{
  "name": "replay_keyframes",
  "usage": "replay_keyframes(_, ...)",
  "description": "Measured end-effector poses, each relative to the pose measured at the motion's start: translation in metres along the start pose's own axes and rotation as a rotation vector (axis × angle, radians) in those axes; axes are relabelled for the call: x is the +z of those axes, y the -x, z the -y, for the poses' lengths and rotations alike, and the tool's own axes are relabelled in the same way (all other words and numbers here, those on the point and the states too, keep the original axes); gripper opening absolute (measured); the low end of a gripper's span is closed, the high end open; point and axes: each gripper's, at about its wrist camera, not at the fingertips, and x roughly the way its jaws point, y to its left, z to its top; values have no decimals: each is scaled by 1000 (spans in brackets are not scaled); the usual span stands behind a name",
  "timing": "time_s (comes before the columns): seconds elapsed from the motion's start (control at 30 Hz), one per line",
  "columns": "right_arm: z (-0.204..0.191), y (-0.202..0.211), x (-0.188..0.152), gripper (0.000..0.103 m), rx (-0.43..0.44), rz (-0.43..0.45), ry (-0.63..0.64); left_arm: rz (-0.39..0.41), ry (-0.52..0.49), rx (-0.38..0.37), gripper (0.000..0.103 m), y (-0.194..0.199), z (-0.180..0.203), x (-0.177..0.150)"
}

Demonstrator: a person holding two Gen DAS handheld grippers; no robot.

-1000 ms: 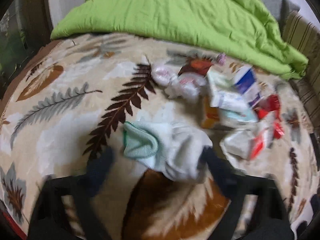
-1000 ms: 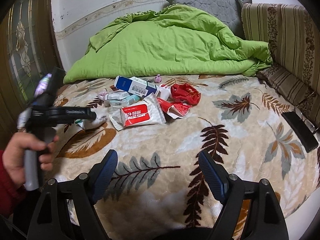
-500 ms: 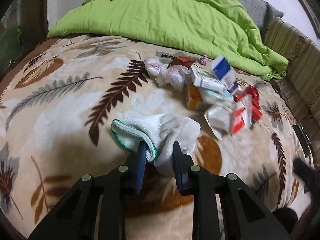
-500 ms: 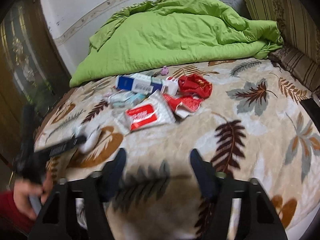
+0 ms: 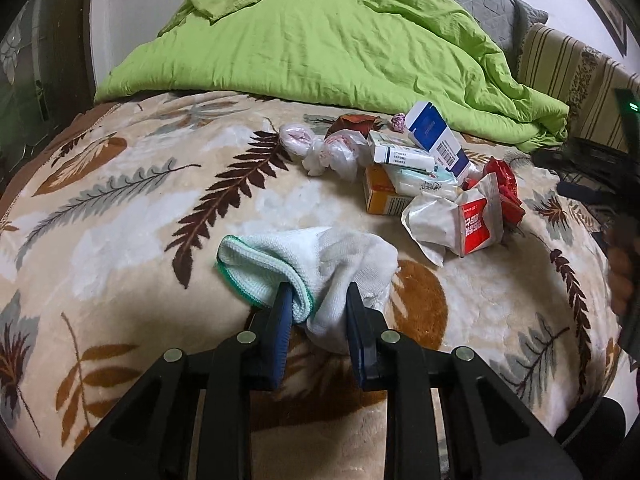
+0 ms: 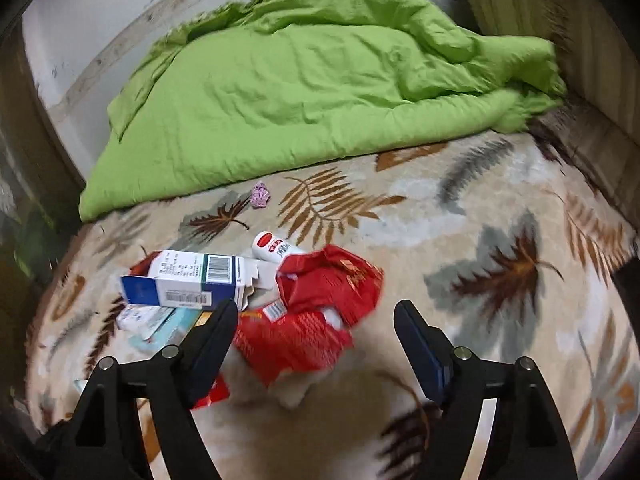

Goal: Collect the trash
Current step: 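Grasp the crumpled red wrapper with the right gripper while the left holds the sock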

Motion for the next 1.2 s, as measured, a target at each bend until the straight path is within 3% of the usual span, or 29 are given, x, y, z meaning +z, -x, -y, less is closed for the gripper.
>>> replay_keyframes(0.23,-19,-51,6,84,-117,-41,162,2,-2,-1,24,-6,0,2)
replay_keyframes(0.3,-17,-62,4,64,-159,-57,186,4,-12,4,24,-7,2,3)
replay_keyframes(0.33,-15,-64,3,40,-165,-67,185,6,-14,4,24,-7,2,2)
replay_keyframes(0.4,-8,-64,0,38,-167,-68,156,10,-18,5,24,-7,1,2)
replay_keyframes(0.47,-2,-55,-5,29,-143,-41,141,11,-16,4,24,-7,1,2)
replay_keyframes(0.73,-24,16,-37,25,14,98,138,22,-11,6,24,-3,1,1)
replay_keyframes(0.93,-60,47,-80,25,114,110,154,50,-51,51,24,5,8,-2)
replay_keyframes(1.2,-88,69,-110,25,152,146,232,157,-134,116,24,39,23,-12)
